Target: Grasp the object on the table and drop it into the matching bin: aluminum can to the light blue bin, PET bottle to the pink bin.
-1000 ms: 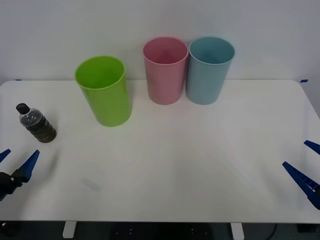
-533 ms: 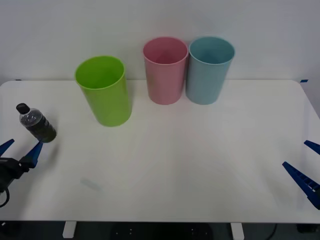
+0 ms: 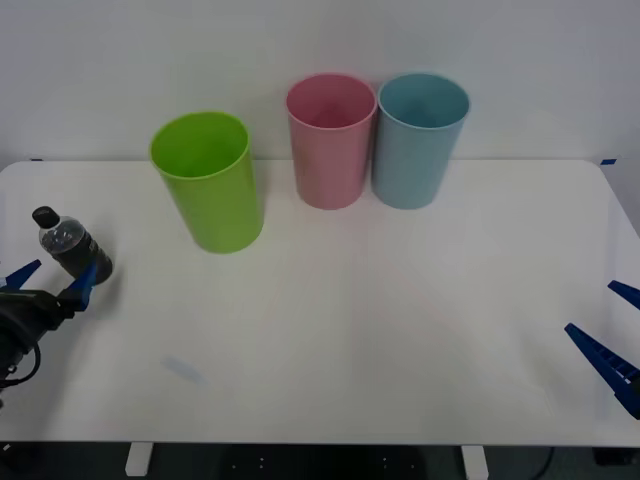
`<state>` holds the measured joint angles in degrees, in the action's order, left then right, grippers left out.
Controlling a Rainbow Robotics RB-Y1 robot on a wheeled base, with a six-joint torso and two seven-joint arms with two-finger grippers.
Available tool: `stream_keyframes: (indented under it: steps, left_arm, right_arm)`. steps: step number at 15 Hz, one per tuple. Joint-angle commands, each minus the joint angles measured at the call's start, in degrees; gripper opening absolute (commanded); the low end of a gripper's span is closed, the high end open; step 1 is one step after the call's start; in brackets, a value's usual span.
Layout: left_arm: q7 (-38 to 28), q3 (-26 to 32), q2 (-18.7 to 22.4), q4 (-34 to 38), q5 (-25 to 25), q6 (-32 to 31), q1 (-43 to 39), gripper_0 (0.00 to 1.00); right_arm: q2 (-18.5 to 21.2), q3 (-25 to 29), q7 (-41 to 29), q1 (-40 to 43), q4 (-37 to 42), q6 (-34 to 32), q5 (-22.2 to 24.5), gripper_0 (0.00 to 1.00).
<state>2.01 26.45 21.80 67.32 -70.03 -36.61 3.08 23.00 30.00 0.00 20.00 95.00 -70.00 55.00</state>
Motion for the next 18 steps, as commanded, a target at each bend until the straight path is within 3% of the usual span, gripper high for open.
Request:
stream_keyframes:
  steps: [1, 10, 18]
  left_arm:
    - [0.36, 0.18, 0.00, -2.19, -1.16, 1.19, 2.46, 1.00]
    - [0.45, 0.62, 0.00, -9.14, -6.87, 4.53, 10.46, 1.00]
    - [0.62, 0.09, 0.00, -10.37, -7.58, 4.80, 11.78, 1.00]
  right_arm:
    - [0.00, 0.00, 0.00, 0.00, 0.00, 0.00, 0.00, 1.00]
    - [0.00, 0.00, 0.00, 0.00, 0.00, 0.00, 0.00, 1.00]
    - [0.00, 0.00, 0.00, 0.00, 0.00, 0.00, 0.00, 1.00]
